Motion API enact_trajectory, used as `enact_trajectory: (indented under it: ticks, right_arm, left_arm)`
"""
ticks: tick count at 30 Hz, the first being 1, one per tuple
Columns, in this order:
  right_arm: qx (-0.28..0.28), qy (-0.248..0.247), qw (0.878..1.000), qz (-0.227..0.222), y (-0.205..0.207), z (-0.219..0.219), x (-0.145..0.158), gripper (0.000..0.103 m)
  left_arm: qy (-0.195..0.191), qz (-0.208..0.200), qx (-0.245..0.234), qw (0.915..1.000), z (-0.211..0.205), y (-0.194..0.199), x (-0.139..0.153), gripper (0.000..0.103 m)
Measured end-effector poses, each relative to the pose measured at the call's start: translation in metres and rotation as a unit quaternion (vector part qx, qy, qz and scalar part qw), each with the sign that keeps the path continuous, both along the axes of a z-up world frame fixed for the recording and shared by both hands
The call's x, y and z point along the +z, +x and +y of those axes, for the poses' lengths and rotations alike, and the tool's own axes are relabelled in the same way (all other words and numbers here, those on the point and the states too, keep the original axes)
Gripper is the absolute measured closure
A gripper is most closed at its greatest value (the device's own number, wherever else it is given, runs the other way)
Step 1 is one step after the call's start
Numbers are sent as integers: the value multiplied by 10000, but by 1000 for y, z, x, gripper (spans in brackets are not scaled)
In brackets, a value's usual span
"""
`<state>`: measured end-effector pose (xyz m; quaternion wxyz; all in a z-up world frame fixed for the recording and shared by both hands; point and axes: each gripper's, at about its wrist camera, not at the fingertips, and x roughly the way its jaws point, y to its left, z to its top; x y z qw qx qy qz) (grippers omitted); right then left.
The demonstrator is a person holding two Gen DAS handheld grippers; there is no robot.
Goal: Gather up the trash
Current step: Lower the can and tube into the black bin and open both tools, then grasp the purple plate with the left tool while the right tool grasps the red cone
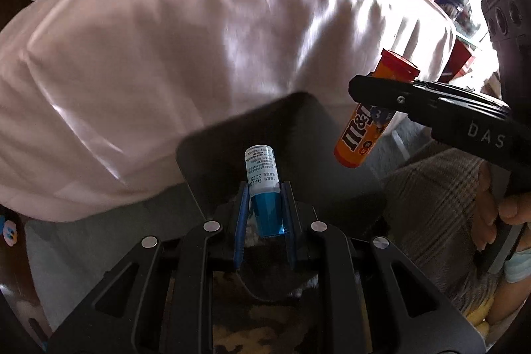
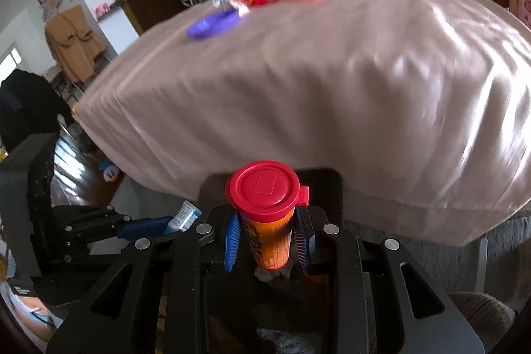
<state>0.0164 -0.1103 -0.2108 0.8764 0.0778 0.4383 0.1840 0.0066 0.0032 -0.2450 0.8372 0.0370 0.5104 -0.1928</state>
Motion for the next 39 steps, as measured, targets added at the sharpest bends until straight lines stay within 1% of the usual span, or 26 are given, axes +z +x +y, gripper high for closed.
enact_trajectory:
  ticks: [4,11,12,13,14,15,16,17,19,21,22,23,25,28,31,35,37,39]
  right_arm:
    - [43,-154,9999,20,-3,4,-3,74]
    - [47,-80,9999,79,-1,1,-4,71]
    - [32,-54,9999,87,-1,0,-4,63]
    - [5,-41,10000,87,-1,-2,-5,55]
    - [-64,-39,9999,74,-1,-4,-4,38]
    - [-126,-31,9999,56,-1,-7,-4,29]
    - [-156,-14,9999,52,-1,-8,-3,28]
    - [-187,40,9998,64,-1,-11,-3,28]
    - [-257,96,9996,101,0,-15,-5,25]
    - [-351,41,9993,127,1,-16,-6,16]
    - [-375,15,9992,142,1,-16,-7,13]
    - [-390,-20,9991,157,1,-16,-7,10]
    - [-386,-74,9991,181,1,-15,-8,8]
    - [-356,-68,9992,191,1,-14,-7,7]
    - [-340,24,9993,134,1,-16,4,7]
    - [-339,34,9991,-269,4,-24,43,7]
    - [-326,19,9984,-455,11,-29,65,7]
    - [-335,24,9979,-554,22,-34,81,7]
  left_arm:
    - [55,138,-24,9999,-4,0,-11,85]
    - [70,258,-6,9996,-6,3,-20,84]
    - [80,273,18,9996,-4,3,-21,77]
    - [87,282,55,9996,-4,3,-21,66]
    - [86,276,81,9995,-3,3,-21,61]
    - [94,270,102,9995,-2,4,-21,53]
    - [120,262,139,9995,-1,4,-21,48]
    - [141,258,163,9994,1,4,-21,46]
    - [184,242,209,9993,2,5,-20,36]
    - [226,182,254,9993,5,5,-17,31]
    - [237,157,273,9992,6,5,-15,27]
    - [255,120,297,9992,8,5,-13,25]
    - [313,15,344,9989,10,5,-6,19]
    - [403,-139,383,9984,10,4,4,12]
    - [407,-288,405,9979,15,3,18,8]
    - [323,-600,531,9963,30,9,47,8]
    - [255,-789,595,9948,36,13,63,8]
    - [197,-947,654,9932,41,21,77,8]
